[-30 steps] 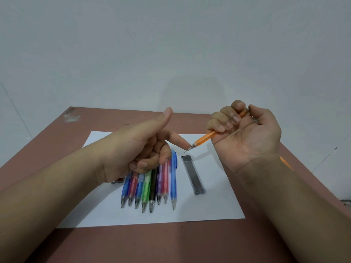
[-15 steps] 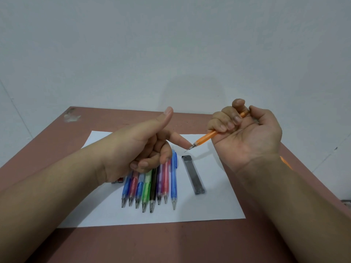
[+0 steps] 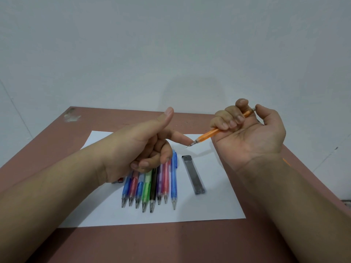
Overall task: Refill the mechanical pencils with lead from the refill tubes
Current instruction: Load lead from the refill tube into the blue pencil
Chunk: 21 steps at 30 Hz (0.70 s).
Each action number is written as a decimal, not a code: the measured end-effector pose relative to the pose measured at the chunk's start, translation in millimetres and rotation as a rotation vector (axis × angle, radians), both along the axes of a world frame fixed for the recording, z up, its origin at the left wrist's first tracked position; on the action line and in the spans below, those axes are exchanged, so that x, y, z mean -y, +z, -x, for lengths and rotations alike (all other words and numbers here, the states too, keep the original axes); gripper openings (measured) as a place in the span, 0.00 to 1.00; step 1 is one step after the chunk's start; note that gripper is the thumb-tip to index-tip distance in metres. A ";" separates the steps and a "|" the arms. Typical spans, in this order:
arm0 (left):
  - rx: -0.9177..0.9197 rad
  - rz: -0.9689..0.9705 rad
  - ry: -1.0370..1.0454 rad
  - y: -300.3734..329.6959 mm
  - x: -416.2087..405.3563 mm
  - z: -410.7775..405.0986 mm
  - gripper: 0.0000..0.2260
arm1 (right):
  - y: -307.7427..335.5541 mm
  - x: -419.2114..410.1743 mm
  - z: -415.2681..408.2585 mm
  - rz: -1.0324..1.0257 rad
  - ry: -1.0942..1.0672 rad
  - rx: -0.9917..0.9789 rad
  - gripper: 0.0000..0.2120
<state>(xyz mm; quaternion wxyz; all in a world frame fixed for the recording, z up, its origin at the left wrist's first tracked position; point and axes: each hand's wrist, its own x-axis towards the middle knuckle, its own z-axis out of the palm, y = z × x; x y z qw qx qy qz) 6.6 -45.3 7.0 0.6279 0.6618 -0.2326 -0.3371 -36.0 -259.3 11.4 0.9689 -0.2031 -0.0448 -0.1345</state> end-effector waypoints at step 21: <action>0.026 0.004 -0.018 -0.1 -0.2 1.1 0.31 | 2.8 -0.3 1.1 -0.015 0.001 0.013 0.14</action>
